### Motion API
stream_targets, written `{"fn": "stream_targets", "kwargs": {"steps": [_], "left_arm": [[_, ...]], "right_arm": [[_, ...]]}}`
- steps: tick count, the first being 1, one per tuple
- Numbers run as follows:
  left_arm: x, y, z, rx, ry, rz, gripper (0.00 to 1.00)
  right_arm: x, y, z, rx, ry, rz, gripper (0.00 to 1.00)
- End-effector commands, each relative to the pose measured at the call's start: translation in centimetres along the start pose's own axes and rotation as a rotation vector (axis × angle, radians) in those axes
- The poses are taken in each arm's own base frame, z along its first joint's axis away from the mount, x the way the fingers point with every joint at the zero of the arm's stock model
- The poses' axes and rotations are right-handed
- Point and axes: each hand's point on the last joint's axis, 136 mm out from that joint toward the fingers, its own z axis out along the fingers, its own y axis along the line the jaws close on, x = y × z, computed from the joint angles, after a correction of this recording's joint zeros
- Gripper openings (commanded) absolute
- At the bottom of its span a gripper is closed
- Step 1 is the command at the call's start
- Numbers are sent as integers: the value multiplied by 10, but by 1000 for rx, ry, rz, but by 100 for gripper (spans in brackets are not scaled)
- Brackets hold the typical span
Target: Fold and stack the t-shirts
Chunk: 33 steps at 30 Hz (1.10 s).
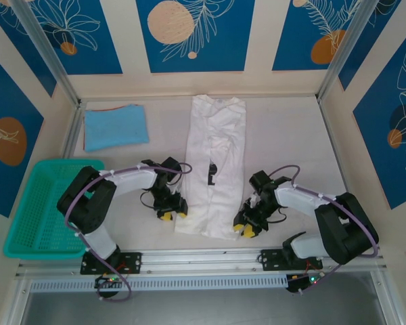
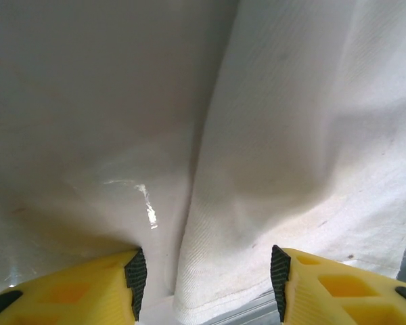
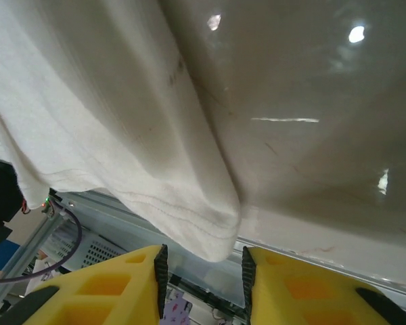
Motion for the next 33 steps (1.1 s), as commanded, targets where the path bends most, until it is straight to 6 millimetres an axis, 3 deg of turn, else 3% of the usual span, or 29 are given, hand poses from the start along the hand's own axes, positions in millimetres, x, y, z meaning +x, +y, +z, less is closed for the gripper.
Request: {"fn": "stream_targets", "kwargs": {"steps": [1,8,14,24,33], "left_arm": [[12,-9,19,59,82,48,52],[19,-10,26,55,117,75,51],[20,-7,31,21,112,95,40],[27,-6,35,11,122,118,48],[22,-10,36,-12,110,134,32]], "right_arm": [[-4,7,6,-5,-2,-17,38],[-12,0,14,75,6,-7,37],[-12,-5,17,98,9,7,26],[5,-14,1,98,-48,1,39],[-3,-7,13,106,-29,-23,39]]}}
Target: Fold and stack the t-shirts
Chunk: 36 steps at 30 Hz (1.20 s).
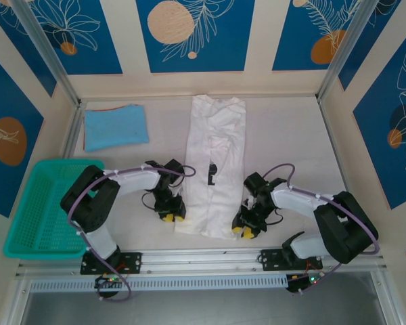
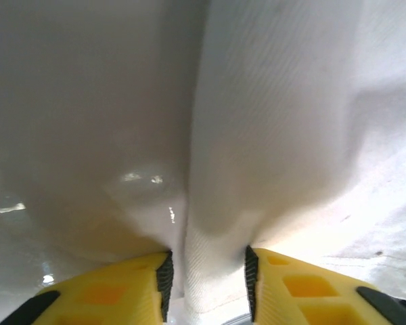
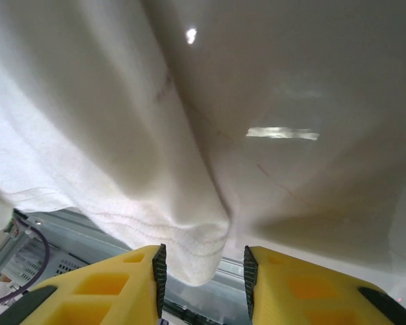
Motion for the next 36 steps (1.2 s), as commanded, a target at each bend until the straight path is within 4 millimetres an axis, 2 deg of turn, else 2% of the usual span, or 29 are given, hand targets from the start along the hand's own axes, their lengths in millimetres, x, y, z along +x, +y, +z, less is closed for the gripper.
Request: {"fn": "stream_targets", "kwargs": {"steps": [1,6,11,16,26,29,33,36], "left_arm": [[14,-15,28,37,76,72,30],[13,-14,26,25,60,77,17],[12,-8,23,-5,33,71,6],[13,5,18,-68,3,69,0],[18,17,23,-111,11,50,0],[22,15,22,-96,17,53,0],[25,6,20,-66,22,72,0],[27,-1,17,-46,25,80,0]], "right_arm": [[0,1,7,21,18,3,38],[-1,-2,12,54,0,-30,29],[-2,-12,8,69,-61,-52,1],[-2,-25,-5,64,-129,17,0],[8,-35,-15,27,-96,227,0],[14,-35,-17,5,-58,291,0],[23,-29,-15,-89,-1,334,8],[26,-26,-15,-162,19,382,8]]}}
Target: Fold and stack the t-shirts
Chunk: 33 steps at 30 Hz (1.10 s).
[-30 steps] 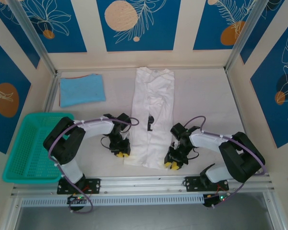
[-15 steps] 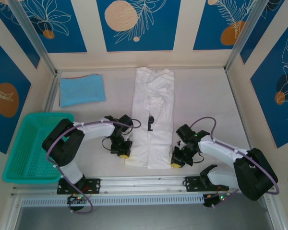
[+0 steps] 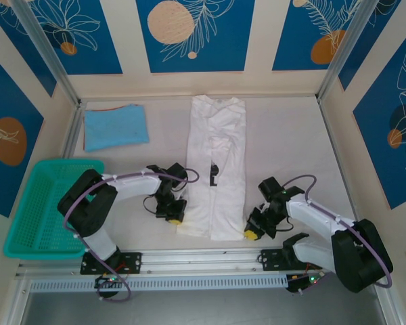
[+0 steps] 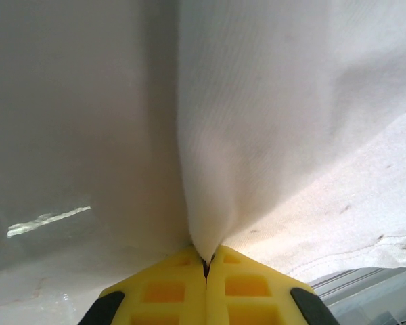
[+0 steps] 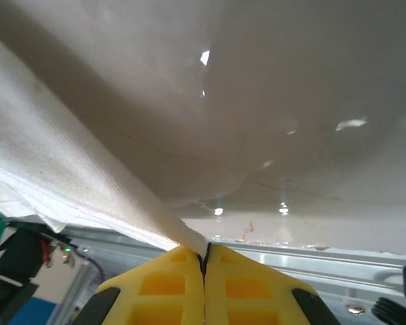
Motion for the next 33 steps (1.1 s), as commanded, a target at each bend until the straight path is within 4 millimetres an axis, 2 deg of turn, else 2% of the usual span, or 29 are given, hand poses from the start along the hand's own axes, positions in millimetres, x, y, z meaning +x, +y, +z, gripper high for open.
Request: {"fn": "stream_targets", "kwargs": {"steps": [1,4,7,9,13,16,20,24,26,30,33], "left_arm": [[22,2,11,-20,70,3,0],[26,-8,2,14,78,-2,0],[29,-22,-19,51,64,0,0],[27,-32,-37,60,47,-2,0],[13,-53,-69,103,5,-37,0],[-5,-60,-91,123,-23,-89,0],[-41,-63,-116,190,-56,-182,0],[-88,-52,-135,241,-75,-295,0],[-113,-55,-142,277,-93,-304,0],[-159,-49,-149,264,-108,-329,0],[-186,-38,-151,277,-123,-380,0]], "right_arm": [[18,-5,-1,-46,88,113,7],[19,2,-10,-93,81,137,0],[18,15,-26,-173,51,152,0],[14,28,-44,-234,7,159,0],[2,51,-75,-334,-60,192,0],[-14,71,-96,-396,-108,210,0],[-45,95,-126,-396,-175,226,0],[-80,124,-154,-393,-240,217,0],[-98,138,-165,-385,-261,217,0],[-137,162,-174,-354,-264,229,0],[-163,174,-171,-320,-246,244,0]]}}
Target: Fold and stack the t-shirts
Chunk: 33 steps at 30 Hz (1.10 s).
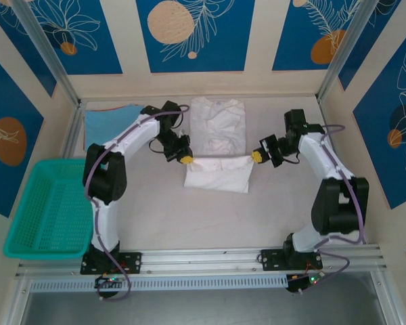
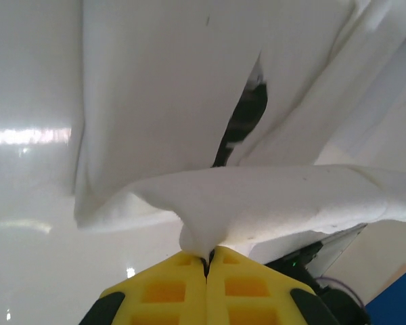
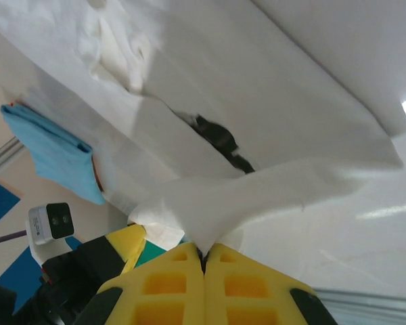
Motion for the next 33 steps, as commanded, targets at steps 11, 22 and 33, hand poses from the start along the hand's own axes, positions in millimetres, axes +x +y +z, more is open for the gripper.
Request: {"fn": "stream_targets", "kwargs": {"steps": [11,22,33], "left_arm": [[-83,10,5,68,2,-178,1],[-133,2,0,151,-58,-256,38],[-86,-10,-55,44,-267,-18,34]], "right_arm": [[-64,36,53,118,44,66,0],[-89,56,70,130,68,116,39],[-40,54,41,13,96,-115,45]]}}
